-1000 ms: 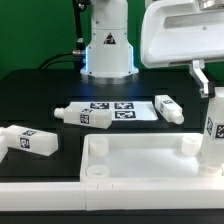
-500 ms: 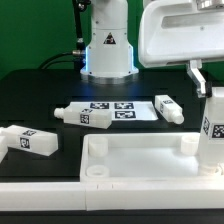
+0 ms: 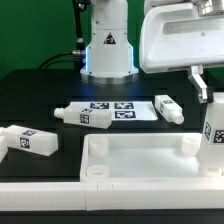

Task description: Assemble desk

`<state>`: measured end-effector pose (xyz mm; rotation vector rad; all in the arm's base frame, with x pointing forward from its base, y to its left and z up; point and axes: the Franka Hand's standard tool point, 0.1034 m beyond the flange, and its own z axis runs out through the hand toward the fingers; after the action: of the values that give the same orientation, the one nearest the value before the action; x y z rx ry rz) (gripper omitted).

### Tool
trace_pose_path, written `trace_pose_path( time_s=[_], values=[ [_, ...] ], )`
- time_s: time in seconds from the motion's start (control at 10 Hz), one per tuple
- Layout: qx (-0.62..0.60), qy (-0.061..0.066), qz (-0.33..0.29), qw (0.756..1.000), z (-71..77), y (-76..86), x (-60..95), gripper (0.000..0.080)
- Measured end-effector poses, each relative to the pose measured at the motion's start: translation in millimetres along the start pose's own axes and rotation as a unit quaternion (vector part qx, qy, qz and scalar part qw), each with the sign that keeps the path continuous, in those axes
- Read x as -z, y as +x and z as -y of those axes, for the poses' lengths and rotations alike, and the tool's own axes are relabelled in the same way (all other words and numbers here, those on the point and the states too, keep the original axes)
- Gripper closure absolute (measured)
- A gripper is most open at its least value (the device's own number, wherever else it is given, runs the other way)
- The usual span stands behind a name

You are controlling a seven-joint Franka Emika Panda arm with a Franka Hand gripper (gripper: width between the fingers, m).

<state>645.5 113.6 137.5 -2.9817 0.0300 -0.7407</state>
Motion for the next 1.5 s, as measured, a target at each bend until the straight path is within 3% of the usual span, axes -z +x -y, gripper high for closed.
trace_pose_path(
  time_s=[0.2,0.3,0.4,0.5,0.6,0.8,0.9,1.0,1.1,1.3,1.5],
  values=[
    [0.0,0.0,0.0,1.0,0.1,-0.2,-0.2,0.0501],
    [0.0,0.0,0.0,1.0,0.1,-0.2,-0.2,0.0327],
    [0.0,0.0,0.0,1.0,0.1,-0.2,-0.2,0.0327],
    [0.0,0.0,0.0,1.0,0.1,-0.3,-0.2,0.0185],
    [0.0,0.0,0.0,1.0,0.1,-0.3,-0.3,0.016],
    [-0.024,-0.004,0.042,0.999,4.6,-5.3,-2.2,0.0152],
    [-0.041,-0.003,0.043,0.998,5.4,4.5,-0.8,0.0152],
    [-0.048,-0.005,0.051,0.998,2.5,-0.3,-4.4,0.015],
    [-0.054,-0.015,0.103,0.993,-3.4,-16.0,-8.6,0.015],
    [-0.062,-0.02,0.162,0.985,-6.5,-18.9,-8.9,0.015],
    [-0.073,-0.018,0.195,0.978,-8.9,-19.8,-6.8,0.015]
  ],
)
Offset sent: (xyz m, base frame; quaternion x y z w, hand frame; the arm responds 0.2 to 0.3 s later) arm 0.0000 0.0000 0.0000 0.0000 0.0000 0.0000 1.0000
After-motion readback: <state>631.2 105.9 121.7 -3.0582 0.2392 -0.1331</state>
